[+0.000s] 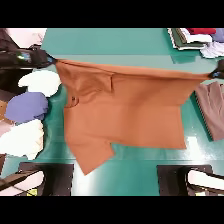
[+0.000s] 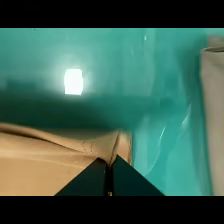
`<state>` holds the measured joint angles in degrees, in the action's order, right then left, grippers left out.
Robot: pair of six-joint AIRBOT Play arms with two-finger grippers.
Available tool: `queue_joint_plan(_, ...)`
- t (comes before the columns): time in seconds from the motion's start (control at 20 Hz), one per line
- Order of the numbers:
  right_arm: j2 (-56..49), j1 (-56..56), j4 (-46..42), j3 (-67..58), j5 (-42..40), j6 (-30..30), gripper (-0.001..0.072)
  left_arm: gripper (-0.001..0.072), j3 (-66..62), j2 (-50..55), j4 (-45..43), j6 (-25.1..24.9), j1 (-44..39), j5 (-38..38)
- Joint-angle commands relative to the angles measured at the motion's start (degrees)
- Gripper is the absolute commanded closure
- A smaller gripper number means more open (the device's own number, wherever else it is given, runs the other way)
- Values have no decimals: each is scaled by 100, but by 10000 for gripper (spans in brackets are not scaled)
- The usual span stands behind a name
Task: Fold the shirts.
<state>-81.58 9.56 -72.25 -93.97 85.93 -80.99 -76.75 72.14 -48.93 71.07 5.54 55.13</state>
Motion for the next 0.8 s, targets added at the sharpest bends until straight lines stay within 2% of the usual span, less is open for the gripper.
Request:
queue_joint_plan(0.0, -994, -245, 37, -90, -713, 2, 696, 683, -57, 977, 50, -278, -170, -1322)
queue_joint_plan(0.15, -1637, -387, 199, -798, -1088, 2, 696, 683, -520, 1480, 50, -433, -168, -1703)
queue_joint_plan(0.35, -2131, -481, 221, -1502, -1178, 0, 696, 683, -802, 1626, -166, -575, -168, -1733)
queue_joint_plan(0.6, -2017, -549, 203, -1209, -575, 2, 697, 684, -909, 1613, -1034, -549, -140, -81)
queue_joint_plan(0.75, -1565, -654, 175, -192, -931, 0, 697, 684, -664, 1613, -1294, -553, -138, 612)
